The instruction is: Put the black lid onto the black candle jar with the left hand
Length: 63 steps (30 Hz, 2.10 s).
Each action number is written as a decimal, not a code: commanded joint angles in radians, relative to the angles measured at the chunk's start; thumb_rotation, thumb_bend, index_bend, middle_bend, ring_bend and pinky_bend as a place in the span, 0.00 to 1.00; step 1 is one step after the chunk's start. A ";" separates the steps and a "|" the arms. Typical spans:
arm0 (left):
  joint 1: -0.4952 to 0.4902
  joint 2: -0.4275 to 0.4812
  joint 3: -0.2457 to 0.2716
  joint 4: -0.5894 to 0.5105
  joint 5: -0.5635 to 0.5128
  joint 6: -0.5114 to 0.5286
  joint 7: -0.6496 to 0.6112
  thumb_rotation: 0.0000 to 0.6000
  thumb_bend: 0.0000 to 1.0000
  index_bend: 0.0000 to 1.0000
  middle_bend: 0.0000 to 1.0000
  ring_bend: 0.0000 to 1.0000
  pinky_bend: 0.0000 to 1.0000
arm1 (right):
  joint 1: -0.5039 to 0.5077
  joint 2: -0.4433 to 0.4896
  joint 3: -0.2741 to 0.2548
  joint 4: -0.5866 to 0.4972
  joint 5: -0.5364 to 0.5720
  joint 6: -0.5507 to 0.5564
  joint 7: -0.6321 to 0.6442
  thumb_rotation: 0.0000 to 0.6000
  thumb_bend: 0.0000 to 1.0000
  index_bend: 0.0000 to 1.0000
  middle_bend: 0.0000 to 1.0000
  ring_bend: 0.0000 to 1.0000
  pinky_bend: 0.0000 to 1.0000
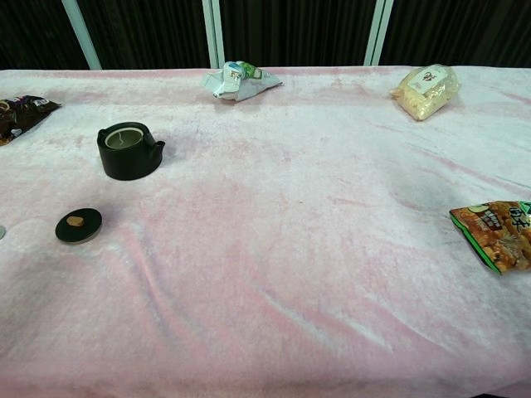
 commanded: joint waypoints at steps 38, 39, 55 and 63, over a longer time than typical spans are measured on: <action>-0.222 -0.362 -0.110 0.172 -0.454 -0.322 0.333 1.00 0.40 0.44 0.06 0.00 0.04 | 0.005 -0.011 0.002 0.030 0.037 -0.017 0.007 1.00 0.18 0.00 0.02 0.13 0.19; -0.225 -0.366 -0.110 0.178 -0.456 -0.326 0.329 1.00 0.40 0.44 0.06 0.00 0.04 | 0.005 -0.012 0.003 0.031 0.039 -0.018 0.007 1.00 0.18 0.00 0.02 0.13 0.19; -0.234 -0.379 -0.087 0.205 -0.446 -0.331 0.305 1.00 0.40 0.46 0.06 0.00 0.04 | 0.006 -0.010 0.005 0.032 0.043 -0.015 0.012 1.00 0.18 0.00 0.02 0.13 0.19; -0.235 -0.382 -0.084 0.215 -0.458 -0.328 0.312 1.00 0.40 0.49 0.07 0.00 0.04 | 0.006 -0.011 0.006 0.034 0.046 -0.015 0.013 1.00 0.18 0.00 0.02 0.13 0.19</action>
